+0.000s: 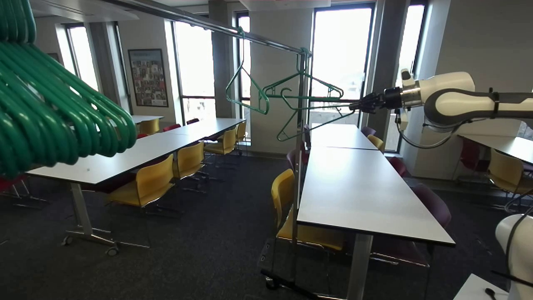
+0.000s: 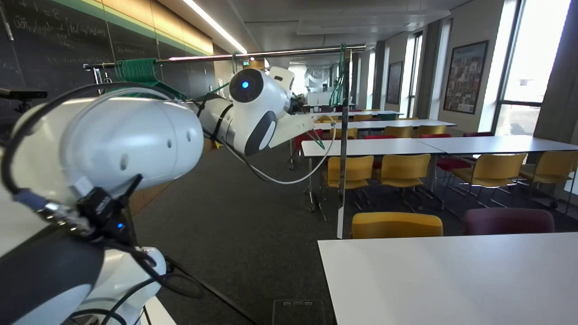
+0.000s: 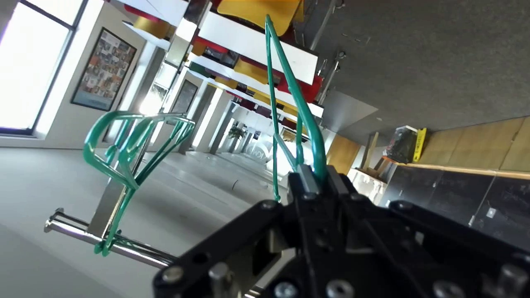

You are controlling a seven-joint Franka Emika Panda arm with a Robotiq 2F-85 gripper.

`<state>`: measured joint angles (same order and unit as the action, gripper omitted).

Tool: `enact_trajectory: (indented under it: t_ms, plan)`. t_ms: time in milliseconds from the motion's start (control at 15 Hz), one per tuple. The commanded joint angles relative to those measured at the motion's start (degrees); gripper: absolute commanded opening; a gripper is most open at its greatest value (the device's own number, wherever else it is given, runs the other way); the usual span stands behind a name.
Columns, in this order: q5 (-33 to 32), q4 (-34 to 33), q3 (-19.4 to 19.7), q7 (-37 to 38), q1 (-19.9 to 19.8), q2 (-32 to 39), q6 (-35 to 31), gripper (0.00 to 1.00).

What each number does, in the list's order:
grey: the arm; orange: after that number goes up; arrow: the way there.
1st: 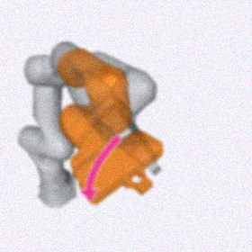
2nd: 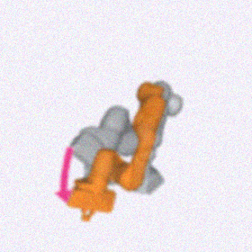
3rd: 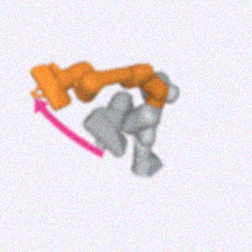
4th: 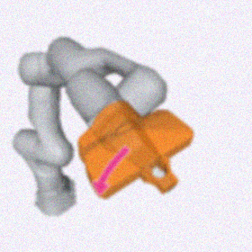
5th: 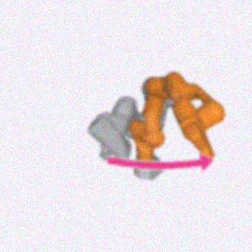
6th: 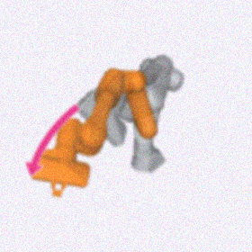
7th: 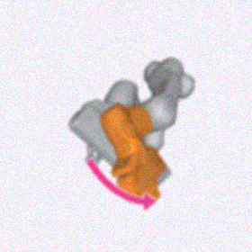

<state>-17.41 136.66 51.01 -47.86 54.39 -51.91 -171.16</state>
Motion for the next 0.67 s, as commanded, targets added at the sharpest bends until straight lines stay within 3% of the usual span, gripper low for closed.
enact_trajectory:
  t_ms: [0,200,600]
  plan:
    - [0.47,9.22,-6.21,-1.6,-10.66,-5.67,-0.4,0.02]
    - [1.2,13.17,-9.4,-1.85,-16.88,-8.56,1.27,0.02]
    - [7.59,15.19,-14.43,0.03,-26.94,-10.8,16.03,0.02]
